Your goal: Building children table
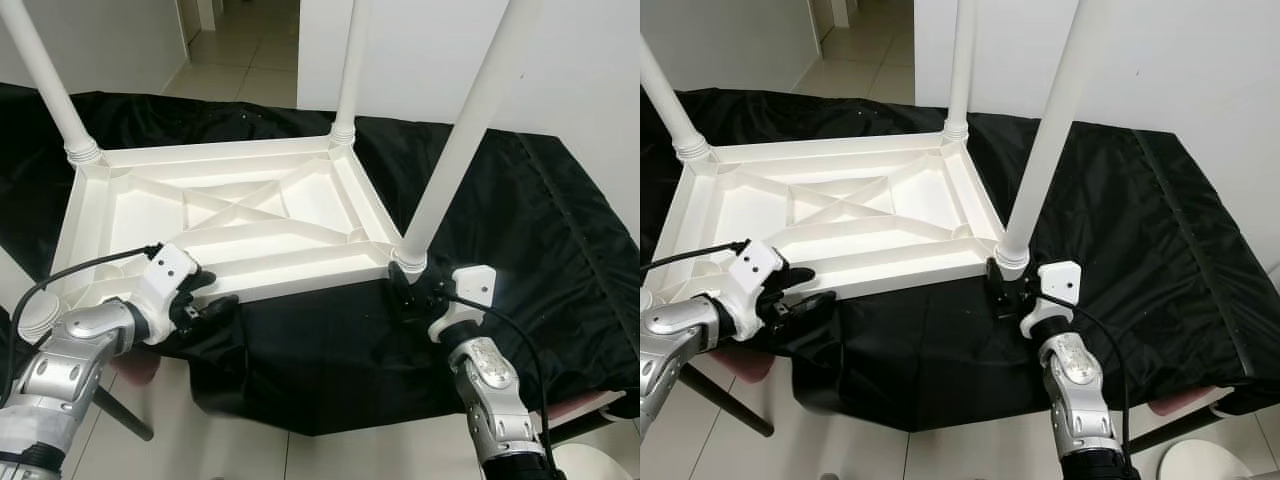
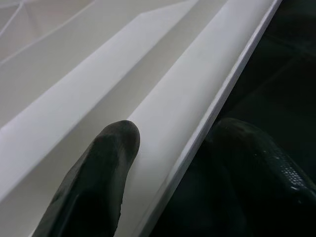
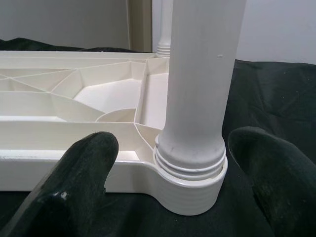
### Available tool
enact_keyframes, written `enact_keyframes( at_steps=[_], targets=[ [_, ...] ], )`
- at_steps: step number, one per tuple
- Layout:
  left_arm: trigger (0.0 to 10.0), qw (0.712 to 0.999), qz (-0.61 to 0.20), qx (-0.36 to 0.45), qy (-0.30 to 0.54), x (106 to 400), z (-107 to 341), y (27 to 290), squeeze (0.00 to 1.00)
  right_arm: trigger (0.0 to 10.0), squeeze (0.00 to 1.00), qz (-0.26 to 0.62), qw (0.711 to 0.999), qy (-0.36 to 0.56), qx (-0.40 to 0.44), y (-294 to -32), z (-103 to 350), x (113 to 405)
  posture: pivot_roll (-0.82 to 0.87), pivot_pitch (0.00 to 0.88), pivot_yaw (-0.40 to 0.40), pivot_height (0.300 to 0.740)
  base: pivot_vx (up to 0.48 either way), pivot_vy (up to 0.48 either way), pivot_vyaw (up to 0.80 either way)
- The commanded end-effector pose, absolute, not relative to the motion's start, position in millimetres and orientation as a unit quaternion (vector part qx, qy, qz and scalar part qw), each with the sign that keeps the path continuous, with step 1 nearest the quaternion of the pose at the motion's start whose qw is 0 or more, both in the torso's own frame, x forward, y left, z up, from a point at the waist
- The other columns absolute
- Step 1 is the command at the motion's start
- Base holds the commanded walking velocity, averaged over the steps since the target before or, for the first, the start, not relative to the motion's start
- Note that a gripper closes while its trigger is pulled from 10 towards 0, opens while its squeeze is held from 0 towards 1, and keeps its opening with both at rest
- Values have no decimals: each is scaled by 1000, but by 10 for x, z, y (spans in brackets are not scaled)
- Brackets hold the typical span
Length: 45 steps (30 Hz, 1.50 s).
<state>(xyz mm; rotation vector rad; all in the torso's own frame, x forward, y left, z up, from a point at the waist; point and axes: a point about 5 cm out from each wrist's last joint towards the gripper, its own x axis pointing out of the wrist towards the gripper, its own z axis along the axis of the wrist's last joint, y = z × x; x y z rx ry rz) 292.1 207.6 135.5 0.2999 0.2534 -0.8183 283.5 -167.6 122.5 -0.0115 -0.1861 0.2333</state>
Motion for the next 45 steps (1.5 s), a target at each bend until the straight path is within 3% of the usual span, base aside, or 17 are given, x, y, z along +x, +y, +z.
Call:
enact_keyframes(
  at_steps=[1,15,16,17,18,26,27,28,32,33,35,36,38,39,43,44,45],
  targets=[
    [10000,881,-430,149,132,2900,1346,2092,0,10000,0,120,989,-86,-15,-1680,1200,2843,10,11,-54,740,0,0,0],
    [9569,900,-377,171,138,3080,1332,2255,0,10000,0,128,988,-90,-13,-1603,1219,2906,35,21,-36,740,0,0,0],
    [6706,898,-378,177,139,3087,1334,2263,0,10000,0,126,988,-90,-11,-1599,1208,2902,36,24,-26,740,0,0,0],
    [6118,897,-379,181,141,3091,1335,2270,0,10000,0,125,988,-90,-10,-1591,1199,2898,34,26,-21,740,0,0,0],
    [4471,895,-381,182,142,3093,1332,2271,0,10000,0,125,988,-89,-10,-1584,1192,2893,34,26,-21,740,0,0,0],
    [2941,888,-396,186,145,3119,1306,2212,0,10000,0,116,989,-90,-8,-1574,1181,2865,15,34,3,740,0,0,0],
    [2157,887,-399,184,143,3138,1309,2185,0,10000,0,113,989,-91,-8,-1586,1182,2858,9,36,6,740,0,0,0],
    [0,885,-405,181,139,3159,1313,2135,0,10000,0,109,990,-91,-9,-1600,1183,2851,3,38,11,740,0,0,0],
    [0,882,-414,180,132,3194,1312,2063,0,10000,0,105,990,-92,-9,-1613,1184,2844,1,42,15,740,0,0,0],
    [431,879,-431,172,110,3250,1326,1821,0,10000,0,103,990,-92,-9,-1612,1185,2844,-2,43,19,740,0,0,0],
    [1020,877,-437,170,103,3267,1334,1739,0,10000,0,103,990,-93,-9,-1611,1185,2845,-2,43,19,740,0,0,0],
    [2980,878,-439,170,90,3292,1347,1639,0,10000,0,102,990,-93,-9,-1606,1187,2850,-4,44,19,740,0,0,0],
    [2980,878,-439,171,83,3307,1356,1587,0,10000,0,102,990,-93,-8,-1602,1189,2853,-4,44,19,740,0,0,0],
    [8078,878,-445,165,62,3338,1382,1419,0,10000,0,101,990,-95,-8,-1584,1193,2863,-8,44,24,740,0,0,0],
    [8078,877,-453,154,41,3358,1417,1227,0,10000,0,101,990,-96,-7,-1563,1198,2870,-8,44,24,740,0,0,0],
    [10000,873,-463,154,31,3341,1409,1062,0,10000,0,101,990,-96,-6,-1549,1199,2874,-14,43,28,740,0,0,0],
    [10000,869,-470,154,24,3324,1407,938,0,10000,0,101,990,-97,-6,-1538,1199,2877,-14,43,28,740,0,0,0]
  ],
)
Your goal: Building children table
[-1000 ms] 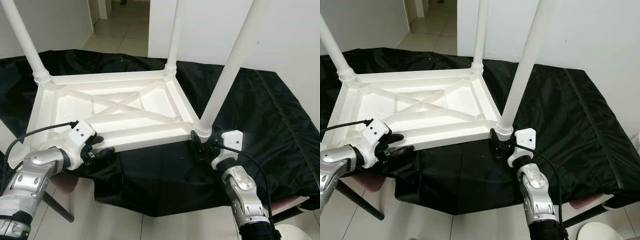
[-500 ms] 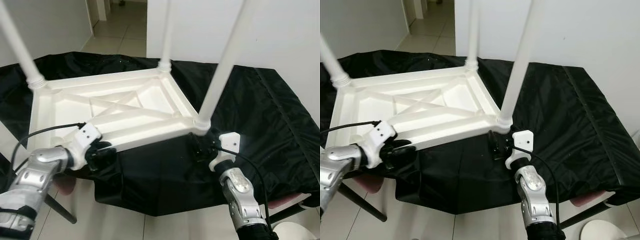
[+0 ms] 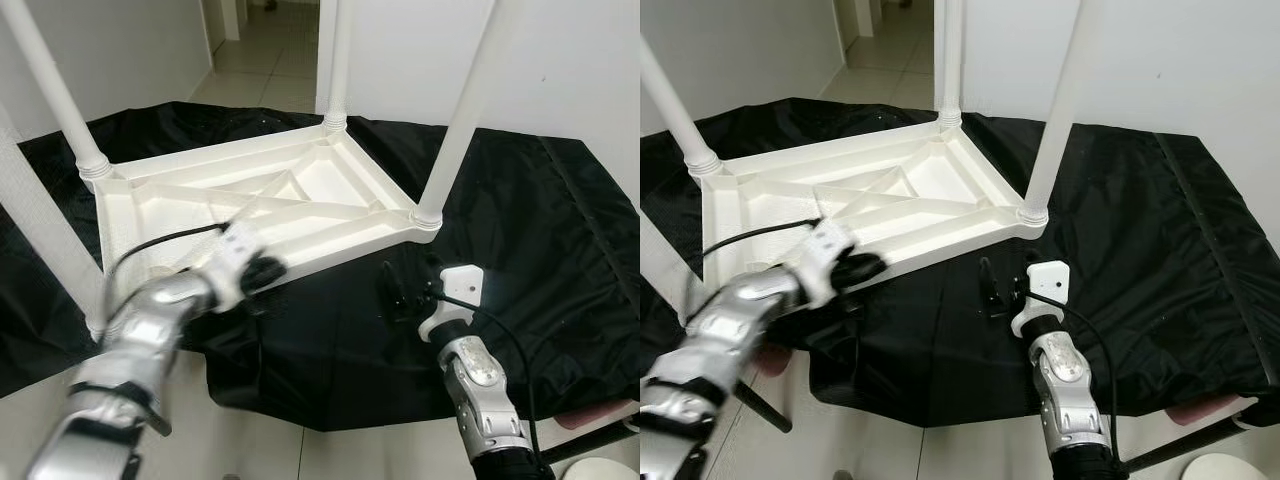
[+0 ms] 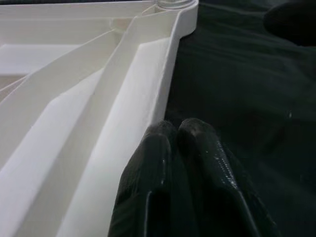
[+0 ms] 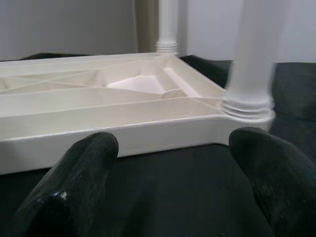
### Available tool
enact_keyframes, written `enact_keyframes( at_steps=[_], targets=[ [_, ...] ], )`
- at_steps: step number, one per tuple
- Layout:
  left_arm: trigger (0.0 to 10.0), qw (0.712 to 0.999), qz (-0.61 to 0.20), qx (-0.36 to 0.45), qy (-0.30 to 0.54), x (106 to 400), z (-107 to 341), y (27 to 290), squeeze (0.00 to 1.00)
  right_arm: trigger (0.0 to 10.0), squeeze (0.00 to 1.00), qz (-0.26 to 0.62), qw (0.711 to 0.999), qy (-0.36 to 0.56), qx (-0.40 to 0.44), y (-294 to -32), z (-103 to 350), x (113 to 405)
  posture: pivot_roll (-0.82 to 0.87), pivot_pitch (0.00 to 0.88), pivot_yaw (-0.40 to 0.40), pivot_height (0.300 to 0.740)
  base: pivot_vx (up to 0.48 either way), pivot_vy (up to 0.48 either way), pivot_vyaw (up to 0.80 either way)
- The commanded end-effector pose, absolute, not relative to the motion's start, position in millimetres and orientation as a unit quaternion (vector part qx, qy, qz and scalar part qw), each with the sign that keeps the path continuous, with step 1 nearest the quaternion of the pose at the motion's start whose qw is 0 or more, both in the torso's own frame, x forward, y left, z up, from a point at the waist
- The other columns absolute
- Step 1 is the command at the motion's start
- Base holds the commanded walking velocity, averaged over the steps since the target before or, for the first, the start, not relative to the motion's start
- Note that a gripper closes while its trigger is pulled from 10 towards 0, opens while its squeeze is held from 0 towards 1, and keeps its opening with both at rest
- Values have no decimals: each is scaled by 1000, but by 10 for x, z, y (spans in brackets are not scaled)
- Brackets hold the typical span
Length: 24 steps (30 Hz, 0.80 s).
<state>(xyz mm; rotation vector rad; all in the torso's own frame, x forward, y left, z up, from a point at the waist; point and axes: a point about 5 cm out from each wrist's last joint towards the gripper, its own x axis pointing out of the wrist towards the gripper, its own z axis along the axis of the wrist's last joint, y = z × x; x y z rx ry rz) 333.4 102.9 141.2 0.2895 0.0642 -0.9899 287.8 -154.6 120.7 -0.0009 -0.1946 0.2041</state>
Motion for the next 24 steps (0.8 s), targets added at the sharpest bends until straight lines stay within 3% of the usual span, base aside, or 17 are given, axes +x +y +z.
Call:
enact_keyframes(
  at_steps=[1,3,9,10,17,18,19,20,24],
  targets=[
    [10000,869,-470,154,24,3324,1407,938,0,10000,0,101,990,-97,-6,-1538,1199,2877,-14,43,28,740,0,0,0],
    [10000,855,-496,150,9,3240,1403,706,0,10000,0,101,990,-97,-4,-1520,1200,2887,-13,43,30,740,0,0,0],
    [10000,845,-517,133,4,3172,1403,603,0,10000,0,101,990,-98,-1,-1500,1203,2904,-6,42,30,740,0,0,0],
    [10000,842,-528,110,-3,3106,1448,613,1000,10000,0,103,990,-98,1,-1479,1205,2926,-6,42,30,740,0,0,0],
    [10000,848,-518,108,-20,3027,1532,739,1000,10000,0,106,990,-98,2,-1461,1195,2934,17,45,22,740,0,0,0],
    [10000,852,-510,112,-28,2979,1565,818,188,10000,0,107,990,-97,2,-1456,1188,2937,17,45,22,740,0,0,0],
    [10000,852,-510,112,-28,2979,1565,818,188,10000,0,107,990,-97,2,-1456,1188,2937,17,45,22,740,0,0,0],
    [10000,856,-500,126,-38,2925,1586,905,0,10000,0,109,990,-95,3,-1453,1179,2938,30,48,14,740,0,0,0],
    [10000,854,-491,163,-55,2811,1580,1056,0,10000,0,112,989,-93,2,-1442,1166,2949,37,42,8,740,0,0,0]
  ],
)
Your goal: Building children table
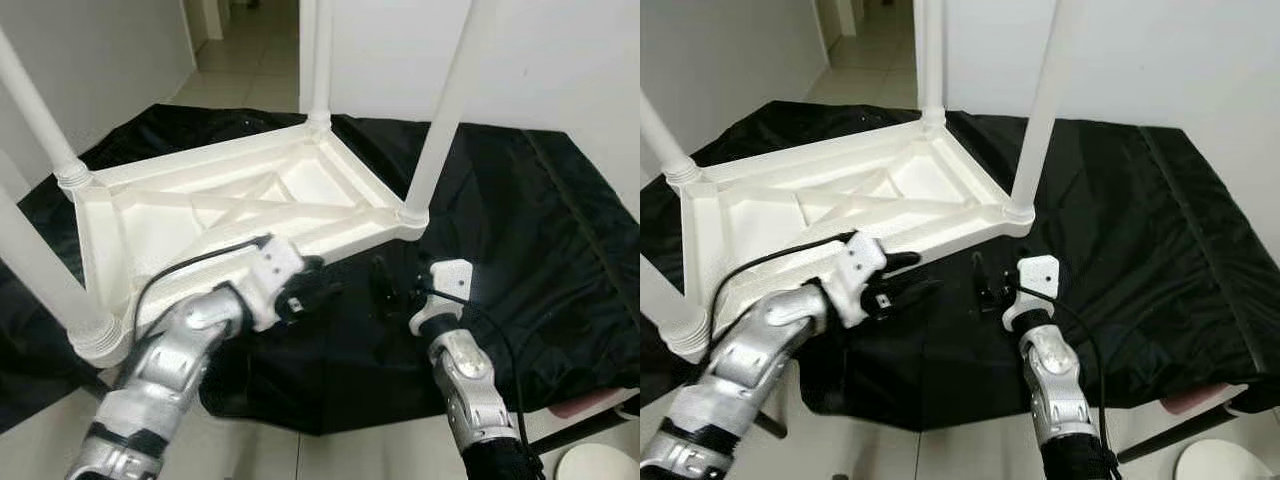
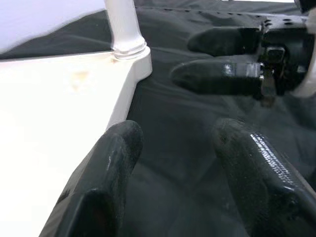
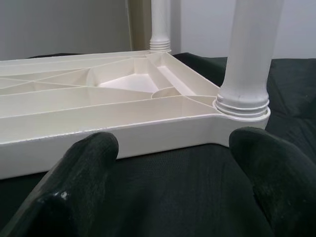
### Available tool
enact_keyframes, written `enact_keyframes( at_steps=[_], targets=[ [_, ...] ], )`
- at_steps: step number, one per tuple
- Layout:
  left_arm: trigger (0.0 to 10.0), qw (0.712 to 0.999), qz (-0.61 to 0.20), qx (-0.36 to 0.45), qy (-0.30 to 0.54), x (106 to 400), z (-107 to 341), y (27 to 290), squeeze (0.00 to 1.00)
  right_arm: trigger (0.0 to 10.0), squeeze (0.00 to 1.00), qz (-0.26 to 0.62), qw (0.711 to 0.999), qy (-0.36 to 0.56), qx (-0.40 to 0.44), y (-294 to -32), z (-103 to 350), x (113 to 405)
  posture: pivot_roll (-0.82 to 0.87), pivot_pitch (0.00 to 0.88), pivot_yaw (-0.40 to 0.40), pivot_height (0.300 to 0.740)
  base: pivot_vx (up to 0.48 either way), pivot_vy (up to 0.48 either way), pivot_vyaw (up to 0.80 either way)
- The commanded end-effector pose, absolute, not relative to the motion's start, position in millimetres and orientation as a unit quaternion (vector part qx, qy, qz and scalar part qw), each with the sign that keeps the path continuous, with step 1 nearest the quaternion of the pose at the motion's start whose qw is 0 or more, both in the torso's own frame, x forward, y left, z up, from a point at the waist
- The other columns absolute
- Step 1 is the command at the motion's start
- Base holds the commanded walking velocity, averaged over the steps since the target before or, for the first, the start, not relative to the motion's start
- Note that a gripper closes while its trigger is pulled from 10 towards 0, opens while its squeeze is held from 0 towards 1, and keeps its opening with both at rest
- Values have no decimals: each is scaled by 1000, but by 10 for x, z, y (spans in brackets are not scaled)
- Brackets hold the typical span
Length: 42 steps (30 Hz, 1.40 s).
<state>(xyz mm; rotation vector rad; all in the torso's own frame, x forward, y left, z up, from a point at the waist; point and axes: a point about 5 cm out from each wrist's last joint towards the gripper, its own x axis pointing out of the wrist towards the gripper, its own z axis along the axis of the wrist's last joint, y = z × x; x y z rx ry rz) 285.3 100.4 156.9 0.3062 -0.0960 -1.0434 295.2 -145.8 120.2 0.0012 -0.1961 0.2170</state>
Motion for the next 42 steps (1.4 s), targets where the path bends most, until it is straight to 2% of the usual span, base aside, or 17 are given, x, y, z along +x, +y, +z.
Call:
enact_keyframes(
  at_steps=[1,4,9,12,13,16,17,19,23,25,28,34,40,42],
  targets=[
    [10000,851,-492,175,-57,2764,1568,1112,0,10000,0,115,989,-92,0,-1436,1162,2955,40,39,2,740,0,0,0],
    [10000,853,-497,159,-19,2701,1528,1264,0,10000,0,118,989,-93,-2,-1439,1175,2987,45,33,-2,740,0,0,0],
    [10000,870,-467,158,-5,2622,1478,1467,0,10000,0,117,989,-95,-5,-1468,1197,3040,57,25,-11,740,0,0,0],
    [10000,889,-429,158,17,2553,1448,1752,0,10000,0,117,988,-96,-6,-1482,1202,3077,86,20,-23,740,0,0,0],
    [10000,889,-429,158,17,2553,1448,1752,0,10000,0,117,988,-96,-6,-1482,1202,3077,86,20,-23,740,0,0,0],
    [10000,911,-379,158,37,2473,1474,2104,0,10000,0,120,988,-95,-6,-1482,1193,3103,104,17,-28,740,0,0,0],
    [10000,911,-379,158,37,2473,1474,2104,0,10000,0,120,988,-95,-6,-1482,1193,3103,104,17,-28,740,0,0,0],
    [10000,919,-351,172,46,2410,1508,2268,0,10000,0,121,988,-93,-5,-1483,1176,3115,122,19,-34,740,0,0,0],
    [10000,925,-328,182,64,2300,1616,2510,0,10000,0,129,988,-87,0,-1442,1133,3126,151,22,-45,740,0,0,0],
    [10000,925,-328,182,64,2300,1616,2510,0,10000,0,129,988,-87,0,-1442,1133,3126,151,22,-45,740,0,0,0],
    [10000,927,-310,196,81,2146,1765,2743,0,10000,0,140,987,-83,4,-1387,1107,3153,180,35,-53,740,0,0,0],
    [10000,930,-280,219,96,1932,1965,2956,0,10000,0,145,986,-81,6,-1361,1105,3204,209,47,-62,740,0,0,0],
    [10000,929,-266,225,121,1856,2003,3068,0,10000,0,146,986,-81,7,-1361,1099,3218,216,49,-60,740,0,0,0],
    [10000,928,-241,233,161,1764,2018,3229,0,10000,0,145,986,-81,9,-1357,1092,3228,225,53,-56,740,0,0,0]
  ],
)
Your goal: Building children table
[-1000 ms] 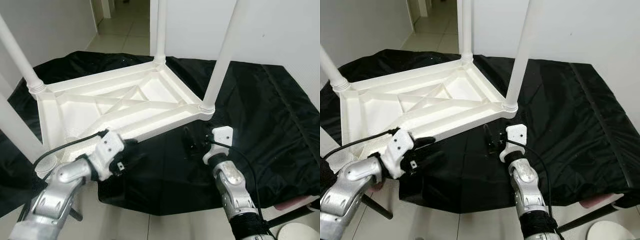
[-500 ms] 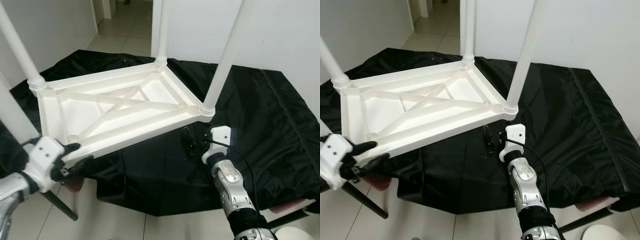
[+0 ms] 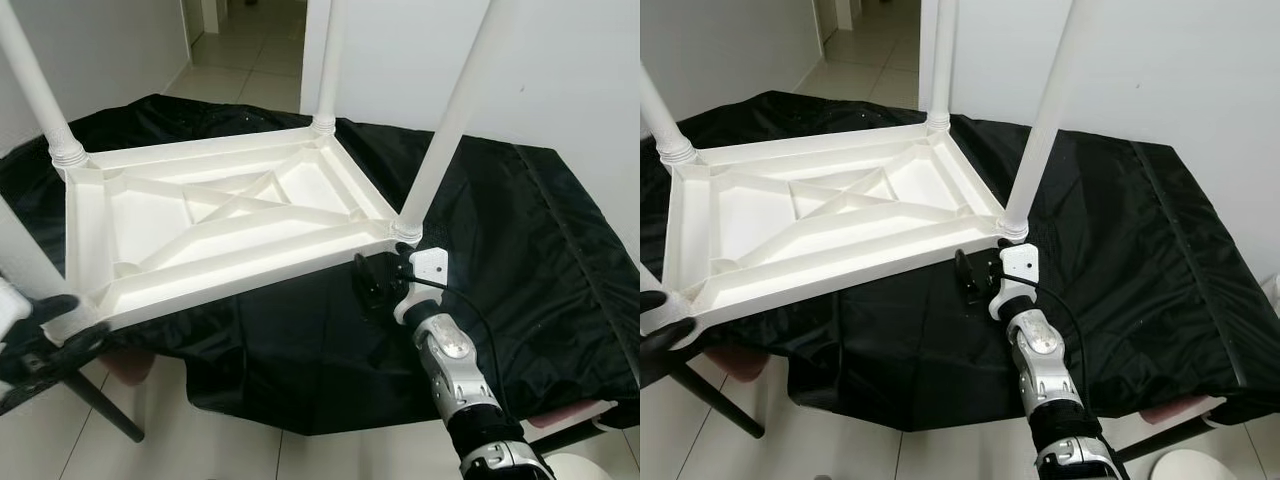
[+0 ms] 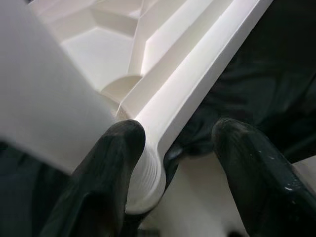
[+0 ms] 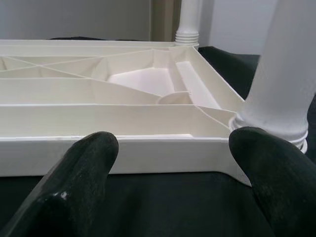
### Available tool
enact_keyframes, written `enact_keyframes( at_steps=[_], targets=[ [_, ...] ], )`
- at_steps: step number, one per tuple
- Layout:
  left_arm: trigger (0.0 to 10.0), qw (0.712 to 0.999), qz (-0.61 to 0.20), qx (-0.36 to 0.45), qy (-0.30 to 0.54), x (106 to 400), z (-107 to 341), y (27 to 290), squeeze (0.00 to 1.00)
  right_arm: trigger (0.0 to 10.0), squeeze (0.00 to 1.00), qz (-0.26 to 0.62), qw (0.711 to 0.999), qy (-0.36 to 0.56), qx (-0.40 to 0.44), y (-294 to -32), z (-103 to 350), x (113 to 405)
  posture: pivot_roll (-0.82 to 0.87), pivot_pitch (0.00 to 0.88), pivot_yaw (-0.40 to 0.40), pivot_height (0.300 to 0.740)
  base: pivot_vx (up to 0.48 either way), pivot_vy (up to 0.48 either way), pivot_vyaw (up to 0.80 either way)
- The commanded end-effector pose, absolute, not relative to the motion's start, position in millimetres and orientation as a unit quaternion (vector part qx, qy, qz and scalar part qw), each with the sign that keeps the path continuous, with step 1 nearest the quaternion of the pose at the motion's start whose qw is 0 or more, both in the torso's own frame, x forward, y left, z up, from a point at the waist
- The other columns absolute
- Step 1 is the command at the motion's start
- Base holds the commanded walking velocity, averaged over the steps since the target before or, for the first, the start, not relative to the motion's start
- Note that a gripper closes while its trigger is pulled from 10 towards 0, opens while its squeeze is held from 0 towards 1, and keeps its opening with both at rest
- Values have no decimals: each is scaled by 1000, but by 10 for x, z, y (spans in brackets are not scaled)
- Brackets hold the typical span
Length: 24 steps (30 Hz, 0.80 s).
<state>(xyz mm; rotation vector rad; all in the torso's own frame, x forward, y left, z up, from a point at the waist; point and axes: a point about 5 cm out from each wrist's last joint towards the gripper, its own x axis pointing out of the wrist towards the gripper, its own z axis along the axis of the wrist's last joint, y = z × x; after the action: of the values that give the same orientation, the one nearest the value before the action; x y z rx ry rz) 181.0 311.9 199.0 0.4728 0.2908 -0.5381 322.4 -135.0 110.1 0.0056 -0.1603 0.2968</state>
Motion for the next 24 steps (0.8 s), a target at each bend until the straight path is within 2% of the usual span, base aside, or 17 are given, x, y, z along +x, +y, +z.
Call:
enact_keyframes(
  at_steps=[1,2,6,9,10,13,19,24],
  targets=[
    [10000,928,-241,233,161,1764,2018,3229,0,10000,0,145,986,-81,9,-1357,1092,3228,225,53,-56,740,0,0,0],
    [10000,928,-241,233,161,1764,2018,3229,0,10000,0,145,986,-81,9,-1357,1092,3228,225,53,-56,740,0,0,0],
    [10000,922,-130,291,220,1746,2167,3756,0,10000,0,142,986,-81,17,-1325,1057,3230,238,46,-50,740,0,0,0],
    [10000,917,-102,308,232,1780,2210,3910,0,10000,0,144,986,-81,18,-1302,1053,3231,231,44,-43,740,0,0,0],
    [10000,915,-70,329,221,1867,2281,4039,0,10000,0,146,986,-82,17,-1289,1058,3235,228,42,-46,740,0,0,0],
    [10000,918,-49,335,206,1928,2334,4090,0,10000,0,146,986,-83,17,-1292,1059,3243,228,42,-46,740,0,0,0],
    [10000,926,51,357,111,2434,2502,4110,0,10000,0,140,986,-89,18,-1292,1076,3241,192,30,-36,740,0,0,0],
    [10000,928,103,352,69,2656,2525,4077,0,10000,0,134,986,-94,19,-1312,1076,3232,173,30,-28,740,0,0,0]
  ],
)
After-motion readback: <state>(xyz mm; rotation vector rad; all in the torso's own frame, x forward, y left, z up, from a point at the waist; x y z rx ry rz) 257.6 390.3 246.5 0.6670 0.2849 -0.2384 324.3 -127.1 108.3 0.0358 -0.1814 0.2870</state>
